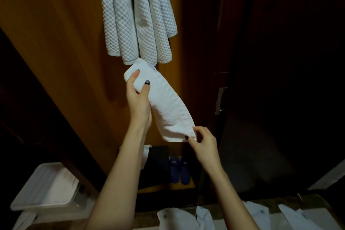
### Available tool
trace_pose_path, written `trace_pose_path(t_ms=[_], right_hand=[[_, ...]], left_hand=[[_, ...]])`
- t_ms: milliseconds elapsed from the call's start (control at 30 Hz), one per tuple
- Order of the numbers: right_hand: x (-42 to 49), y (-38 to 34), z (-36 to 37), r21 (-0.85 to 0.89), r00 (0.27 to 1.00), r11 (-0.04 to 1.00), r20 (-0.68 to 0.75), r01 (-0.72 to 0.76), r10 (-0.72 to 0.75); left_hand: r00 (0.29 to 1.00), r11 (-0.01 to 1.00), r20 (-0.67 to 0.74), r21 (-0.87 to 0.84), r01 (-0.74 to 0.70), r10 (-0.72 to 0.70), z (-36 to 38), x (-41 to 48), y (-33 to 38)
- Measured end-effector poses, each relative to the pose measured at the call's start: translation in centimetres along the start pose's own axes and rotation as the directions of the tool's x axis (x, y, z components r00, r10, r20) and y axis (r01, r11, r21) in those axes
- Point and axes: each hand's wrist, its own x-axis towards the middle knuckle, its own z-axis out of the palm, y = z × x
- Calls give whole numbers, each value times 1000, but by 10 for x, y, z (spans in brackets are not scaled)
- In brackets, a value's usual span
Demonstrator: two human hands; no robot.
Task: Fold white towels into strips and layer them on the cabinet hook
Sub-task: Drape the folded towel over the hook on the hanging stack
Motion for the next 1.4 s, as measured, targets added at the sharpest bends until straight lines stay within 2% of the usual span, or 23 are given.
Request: trace_pose_path(t_ms=[167, 267, 333, 467, 600, 733, 900, 1067, 1267, 1400], right_hand=[[-1, 6, 0, 78, 1000, 997, -29, -1, 4], [4, 5, 0, 155, 997, 988, 70, 1, -12], [6, 5, 1, 178, 995, 983, 102, -34, 16], [7, 7, -6, 243, 997, 967, 39, -77, 70], [9, 5, -28, 337, 996, 941, -61, -35, 59], [9, -2, -38, 408, 991, 912, -93, -46, 92], [6, -8, -37, 415, 978, 908, -165, -52, 131], [2, -6, -36, 412, 971, 900, -118, -141, 206], [1, -12, -40, 262, 988, 964, -130, -50, 86], [-1, -14, -40, 248, 989, 966, -107, -70, 99]], left_hand=[[999, 998, -27, -49, 32, -33, 0, 4, -2], [998, 990, -10, -127, 55, -57, 1, 4, -2], [999, 991, 10, -121, 53, -53, 1, 5, -3], [999, 998, 15, -57, 40, -39, -7, 13, -2], [1000, 1000, 3, 27, 13, -13, -22, 19, -6], [1000, 998, -5, 68, 15, -15, -27, 21, -11], [1000, 994, 1, 104, -24, 24, -22, 22, -14], [999, 993, -35, 116, -26, 30, -19, 25, -20], [996, 978, -85, 202, 47, -30, -31, 35, -34], [997, 963, -75, 268, 16, 4, -38, 38, -39]])
